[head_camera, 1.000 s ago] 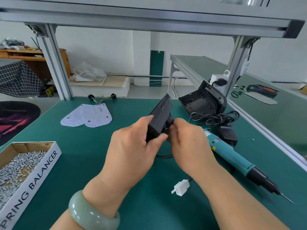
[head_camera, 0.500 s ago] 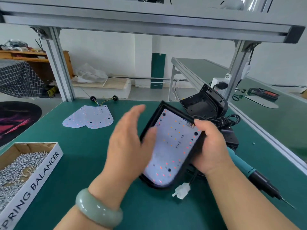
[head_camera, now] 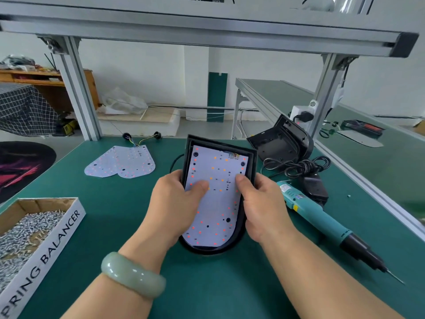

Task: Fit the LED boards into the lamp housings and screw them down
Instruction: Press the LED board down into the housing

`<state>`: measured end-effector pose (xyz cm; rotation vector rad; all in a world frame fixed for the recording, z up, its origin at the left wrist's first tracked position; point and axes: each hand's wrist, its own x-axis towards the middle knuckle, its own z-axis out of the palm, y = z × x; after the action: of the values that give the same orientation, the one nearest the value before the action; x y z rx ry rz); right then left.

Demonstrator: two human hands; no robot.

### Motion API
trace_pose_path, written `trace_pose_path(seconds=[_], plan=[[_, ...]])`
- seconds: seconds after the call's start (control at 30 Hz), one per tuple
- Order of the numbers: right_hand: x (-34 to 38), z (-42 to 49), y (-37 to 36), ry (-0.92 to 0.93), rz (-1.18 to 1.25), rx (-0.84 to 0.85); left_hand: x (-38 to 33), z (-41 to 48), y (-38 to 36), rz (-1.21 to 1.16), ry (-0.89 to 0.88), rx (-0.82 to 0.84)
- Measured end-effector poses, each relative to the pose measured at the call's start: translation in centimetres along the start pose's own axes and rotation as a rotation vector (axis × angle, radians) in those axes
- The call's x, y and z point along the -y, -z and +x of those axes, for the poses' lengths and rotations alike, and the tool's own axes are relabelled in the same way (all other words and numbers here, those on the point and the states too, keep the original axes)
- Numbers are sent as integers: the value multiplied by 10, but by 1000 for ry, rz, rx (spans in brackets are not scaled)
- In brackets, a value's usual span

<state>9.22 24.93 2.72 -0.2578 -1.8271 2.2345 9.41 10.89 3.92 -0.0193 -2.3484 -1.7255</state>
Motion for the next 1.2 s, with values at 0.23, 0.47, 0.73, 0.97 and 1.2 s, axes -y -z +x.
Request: trace_pose_path(seconds=[0.23,0.47,0.73,0.97,1.2], plan=[[3,-5,2,-5,24,65,3,-3,2,-73,47,88],[9,-7,-3,197,-69,101,-4,3,3,-364,99,51],[19,-7,4,348,-44,120,-17,-1,4,-205,-210,-22],[19,-15,-2,476,-151,60,-22,-7,2,-220,-252,-139],[18,-10,2,299,-20,161,-18,-1,-1,-197,-185,-114]])
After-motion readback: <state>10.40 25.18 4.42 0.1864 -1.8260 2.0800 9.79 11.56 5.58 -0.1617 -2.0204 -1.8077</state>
